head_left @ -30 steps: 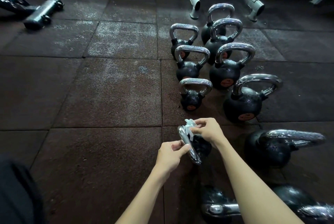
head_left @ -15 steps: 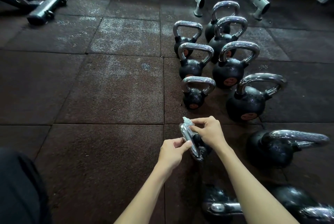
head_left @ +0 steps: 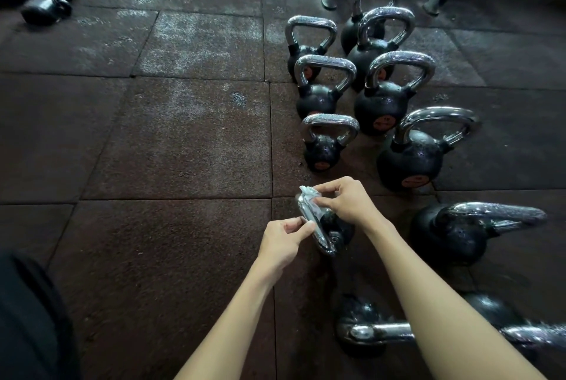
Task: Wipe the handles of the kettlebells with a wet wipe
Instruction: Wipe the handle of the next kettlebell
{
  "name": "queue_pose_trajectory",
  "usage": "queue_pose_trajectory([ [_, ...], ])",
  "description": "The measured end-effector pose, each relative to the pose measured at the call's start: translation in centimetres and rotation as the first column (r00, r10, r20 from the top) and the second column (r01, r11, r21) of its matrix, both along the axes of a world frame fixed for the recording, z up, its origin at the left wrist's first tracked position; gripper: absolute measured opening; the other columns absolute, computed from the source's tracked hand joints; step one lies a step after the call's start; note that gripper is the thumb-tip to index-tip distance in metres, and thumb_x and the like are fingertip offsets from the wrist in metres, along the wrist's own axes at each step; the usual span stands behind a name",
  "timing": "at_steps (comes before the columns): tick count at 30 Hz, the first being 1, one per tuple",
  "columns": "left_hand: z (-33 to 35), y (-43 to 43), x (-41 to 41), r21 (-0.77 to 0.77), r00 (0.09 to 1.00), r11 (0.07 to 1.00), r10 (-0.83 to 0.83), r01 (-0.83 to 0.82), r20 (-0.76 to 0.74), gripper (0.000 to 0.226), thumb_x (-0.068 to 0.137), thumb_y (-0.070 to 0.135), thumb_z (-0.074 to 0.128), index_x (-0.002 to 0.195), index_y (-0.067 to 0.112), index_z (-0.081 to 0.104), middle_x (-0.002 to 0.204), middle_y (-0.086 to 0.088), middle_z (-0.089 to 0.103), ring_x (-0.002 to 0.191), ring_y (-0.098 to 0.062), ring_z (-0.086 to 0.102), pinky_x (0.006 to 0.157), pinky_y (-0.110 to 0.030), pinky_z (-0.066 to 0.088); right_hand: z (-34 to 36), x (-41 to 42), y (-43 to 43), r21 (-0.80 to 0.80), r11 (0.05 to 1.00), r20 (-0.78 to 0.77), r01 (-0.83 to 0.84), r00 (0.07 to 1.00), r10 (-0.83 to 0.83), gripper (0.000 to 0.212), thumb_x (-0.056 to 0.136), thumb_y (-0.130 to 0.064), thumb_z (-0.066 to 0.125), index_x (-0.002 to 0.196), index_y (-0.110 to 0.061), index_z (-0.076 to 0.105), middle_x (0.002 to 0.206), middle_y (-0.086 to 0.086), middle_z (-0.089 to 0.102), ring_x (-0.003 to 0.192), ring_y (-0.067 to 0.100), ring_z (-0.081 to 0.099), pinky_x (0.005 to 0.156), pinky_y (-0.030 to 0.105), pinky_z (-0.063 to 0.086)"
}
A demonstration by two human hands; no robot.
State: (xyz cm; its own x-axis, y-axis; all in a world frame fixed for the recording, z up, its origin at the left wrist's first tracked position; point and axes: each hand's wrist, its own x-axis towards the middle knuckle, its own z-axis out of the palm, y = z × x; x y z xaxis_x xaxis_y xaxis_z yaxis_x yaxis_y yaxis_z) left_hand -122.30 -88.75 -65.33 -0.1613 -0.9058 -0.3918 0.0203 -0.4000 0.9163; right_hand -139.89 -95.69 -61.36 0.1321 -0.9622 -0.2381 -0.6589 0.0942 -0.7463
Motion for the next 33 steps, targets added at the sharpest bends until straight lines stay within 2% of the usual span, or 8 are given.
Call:
queue_pose_trajectory([
  [2,-0.1,-0.3,0.2,0.021,1.000,1.000,0.017,-0.017,-0.009,0.016,0.097,0.020,0.071,0.108,0.015,0.081,0.099,0.010,0.080,0.096,0.006,0.069,0.080,-0.004,0.044,0.9,-0.4,0.3,0.047,0.997,-0.023,-0.068,0.997,0.069,0.023,0.084,-0.015,0.084,0.103,-0.027,0.083,0.072,-0.026,0.072,0.066,-0.016,0.063,0.064,0.005,0.043],
  [5,-0.1,-0.5,0.3,0.039,0.999,0.999,0.028,-0.027,-0.021,0.017,0.096,0.021,0.072,0.109,0.015,0.081,0.101,0.007,0.080,0.101,0.003,0.070,0.079,-0.003,0.044,1.6,-1.2,0.8,0.116,0.985,-0.050,-0.130,0.989,0.136,0.022,0.080,-0.018,0.087,0.097,-0.031,0.084,0.080,-0.021,0.077,0.075,-0.011,0.067,0.067,0.005,0.045],
  [11,-0.1,-0.9,0.2,0.085,0.999,0.996,0.014,-0.011,-0.031,0.022,0.092,0.025,0.076,0.112,0.016,0.080,0.103,0.006,0.080,0.106,0.000,0.070,0.081,-0.003,0.045,1.2,-0.1,1.4,0.031,0.998,-0.012,0.048,0.999,-0.047,0.021,0.082,-0.020,0.086,0.099,-0.031,0.084,0.083,-0.014,0.079,0.082,-0.001,0.072,0.073,0.014,0.054],
  [17,-0.6,-0.7,0.7,0.124,0.996,0.992,0.030,-0.019,-0.086,0.021,0.089,0.018,0.079,0.109,0.012,0.080,0.102,0.001,0.080,0.099,0.000,0.072,0.084,-0.007,0.047,1.2,-1.6,5.8,0.073,0.997,-0.045,0.009,0.999,-0.005,0.020,0.078,-0.016,0.086,0.090,-0.033,0.085,0.076,-0.018,0.077,0.071,-0.008,0.067,0.068,0.012,0.050],
  [22,-0.6,-0.7,0.3,0.130,0.996,0.991,0.036,-0.025,-0.085,0.022,0.089,0.015,0.079,0.111,0.011,0.079,0.101,0.000,0.080,0.097,0.000,0.072,0.083,-0.006,0.047,1.7,-1.0,4.8,0.042,0.998,0.002,0.035,0.999,-0.036,0.023,0.081,-0.013,0.083,0.097,-0.030,0.084,0.081,-0.021,0.077,0.075,-0.011,0.069,0.067,0.008,0.046],
  [25,-0.8,-1.2,0.3,0.152,0.995,0.987,0.061,-0.049,-0.075,0.010,0.091,0.011,0.077,0.096,0.019,0.079,0.089,0.006,0.080,0.083,0.009,0.071,0.074,-0.003,0.046,1.6,-1.6,6.3,0.004,1.000,-0.010,-0.006,1.000,0.006,0.024,0.078,-0.012,0.085,0.094,-0.030,0.084,0.070,-0.030,0.071,0.064,-0.011,0.061,0.061,0.007,0.040],
  [27,-0.8,-1.5,0.3,0.155,0.996,0.987,0.059,-0.049,-0.061,0.016,0.090,0.011,0.077,0.085,0.025,0.074,0.072,0.018,0.076,0.073,0.015,0.068,0.066,0.001,0.044,1.0,-2.0,7.4,-0.042,0.999,-0.041,0.001,0.999,-0.003,0.025,0.076,-0.014,0.087,0.094,-0.032,0.084,0.068,-0.033,0.068,0.070,-0.012,0.058,0.066,0.007,0.038],
  [33,-0.5,-2.0,0.4,0.187,0.995,0.978,0.094,-0.089,-0.021,0.010,0.087,0.016,0.082,0.094,0.020,0.076,0.072,0.020,0.074,0.070,0.018,0.066,0.064,0.003,0.044,-1.6,-3.5,7.5,-0.036,0.998,-0.082,0.057,0.995,-0.060,0.024,0.079,-0.013,0.085,0.098,-0.028,0.084,0.090,-0.017,0.078,0.075,-0.014,0.059,0.068,0.006,0.038],
])
